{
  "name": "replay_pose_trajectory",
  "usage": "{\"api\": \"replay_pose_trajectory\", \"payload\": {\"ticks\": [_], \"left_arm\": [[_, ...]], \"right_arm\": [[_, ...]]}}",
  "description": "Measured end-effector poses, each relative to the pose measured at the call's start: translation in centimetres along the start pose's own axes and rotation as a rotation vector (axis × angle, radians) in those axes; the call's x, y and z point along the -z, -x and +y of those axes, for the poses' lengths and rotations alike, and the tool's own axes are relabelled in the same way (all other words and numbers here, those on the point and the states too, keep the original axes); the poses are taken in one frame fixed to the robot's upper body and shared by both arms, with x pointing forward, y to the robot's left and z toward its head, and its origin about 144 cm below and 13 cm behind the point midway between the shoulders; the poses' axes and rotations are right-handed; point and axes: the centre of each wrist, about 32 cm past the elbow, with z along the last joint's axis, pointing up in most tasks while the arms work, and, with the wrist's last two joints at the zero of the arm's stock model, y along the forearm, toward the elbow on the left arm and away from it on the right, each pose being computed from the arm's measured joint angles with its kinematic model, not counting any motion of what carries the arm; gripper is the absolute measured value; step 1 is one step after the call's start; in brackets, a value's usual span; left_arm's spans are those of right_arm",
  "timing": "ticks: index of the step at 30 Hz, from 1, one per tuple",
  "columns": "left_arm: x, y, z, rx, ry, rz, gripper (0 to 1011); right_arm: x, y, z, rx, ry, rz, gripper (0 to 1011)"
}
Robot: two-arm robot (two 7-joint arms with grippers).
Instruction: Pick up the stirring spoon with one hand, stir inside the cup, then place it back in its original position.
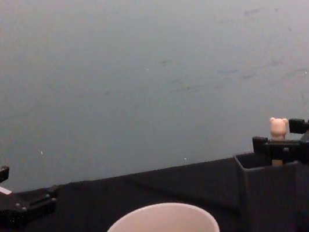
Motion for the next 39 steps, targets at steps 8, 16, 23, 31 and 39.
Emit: {"api": "replay_pose_trajectory", "payload": {"ticks": [8,16,23,31,39], "left_arm": [[0.0,0.0,0.0,0.0,0.0,0.0,1001],[0.0,0.0,0.0,0.0,0.0,0.0,1001],[0.0,0.0,0.0,0.0,0.0,0.0,1001],[0.0,0.0,0.0,0.0,0.0,0.0,1001],[0.0,0.0,0.0,0.0,0.0,0.0,1001]], "right_arm": [[-0.07,-0.24,-0.02,0.001,-0.003,0.01,1004],[-0.31,-0.18,-0.28,-0.013,-0.014,0.015,1004],[-0.35,-0.2,-0.35,-0.017,-0.016,0.024,1004],[-0.23,-0.28,-0.31,-0.022,-0.007,0.039,1004],[-0.24,-0.36,-0.31,-0.026,-0.006,0.043,1004]]}}
